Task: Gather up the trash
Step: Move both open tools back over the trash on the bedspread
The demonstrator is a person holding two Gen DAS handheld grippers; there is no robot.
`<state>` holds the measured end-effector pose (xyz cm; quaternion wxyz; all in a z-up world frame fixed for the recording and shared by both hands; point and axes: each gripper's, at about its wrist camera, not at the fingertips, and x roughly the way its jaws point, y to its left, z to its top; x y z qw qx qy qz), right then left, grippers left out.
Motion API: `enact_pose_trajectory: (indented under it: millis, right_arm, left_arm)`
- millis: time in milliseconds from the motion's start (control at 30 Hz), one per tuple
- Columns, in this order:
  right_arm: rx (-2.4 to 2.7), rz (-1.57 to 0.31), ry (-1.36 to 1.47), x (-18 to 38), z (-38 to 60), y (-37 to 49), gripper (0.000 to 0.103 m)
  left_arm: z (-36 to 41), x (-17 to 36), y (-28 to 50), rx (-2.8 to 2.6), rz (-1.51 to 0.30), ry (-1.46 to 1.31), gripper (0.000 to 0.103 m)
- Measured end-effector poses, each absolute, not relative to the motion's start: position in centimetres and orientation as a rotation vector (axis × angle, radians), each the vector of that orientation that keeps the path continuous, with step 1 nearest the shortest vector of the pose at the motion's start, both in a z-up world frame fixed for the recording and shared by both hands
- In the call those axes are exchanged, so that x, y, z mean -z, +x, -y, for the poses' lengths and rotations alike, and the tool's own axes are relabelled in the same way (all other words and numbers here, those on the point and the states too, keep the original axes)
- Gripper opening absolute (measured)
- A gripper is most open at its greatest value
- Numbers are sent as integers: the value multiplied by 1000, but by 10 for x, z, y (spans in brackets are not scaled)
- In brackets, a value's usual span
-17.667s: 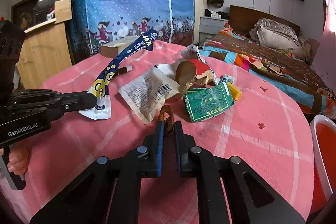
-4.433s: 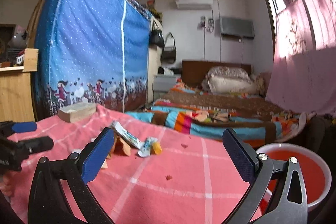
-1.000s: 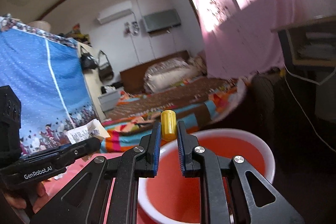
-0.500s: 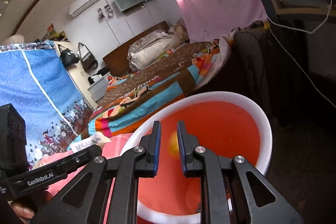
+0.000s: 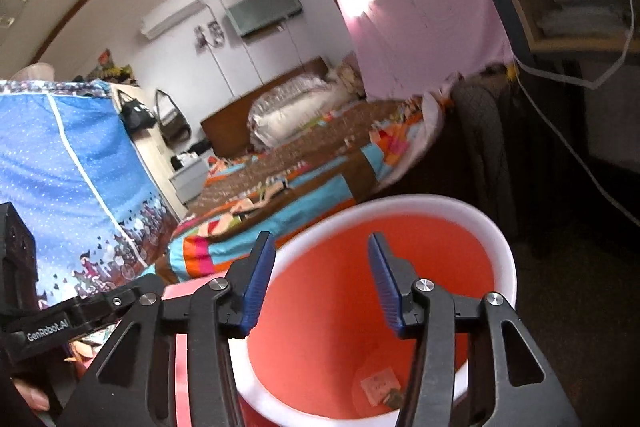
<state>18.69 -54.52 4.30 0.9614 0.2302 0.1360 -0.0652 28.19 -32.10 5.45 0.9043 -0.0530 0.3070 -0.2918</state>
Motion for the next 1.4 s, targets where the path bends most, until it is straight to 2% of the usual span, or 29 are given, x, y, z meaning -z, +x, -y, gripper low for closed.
enact_pose_trajectory:
  millis: [67, 100, 167, 233, 267, 733, 1400]
  right_arm:
    - [130, -248, 436, -49, 538, 186, 50]
    - [128, -232, 425, -51, 533, 185, 53]
    - [131, -200, 423, -55, 528, 183, 91]
    - [115, -140, 426, -60, 521, 176, 101]
    - [108, -121, 421, -63, 517, 175, 103]
    - [-8, 13, 267, -90, 438, 175, 103]
    - [-226, 31, -26, -83, 300, 178, 103]
  left_arm:
    - [306, -60, 274, 544, -567, -118, 101]
    - [298, -63, 270, 507, -527, -122, 103]
    - [281, -67, 261, 432, -446, -127, 103]
    - [265, -71, 254, 374, -384, -124, 103]
    - [258, -72, 252, 355, -363, -120, 103]
    - [158, -85, 209, 142, -196, -106, 103]
    - [22, -68, 171, -84, -158, -98, 103]
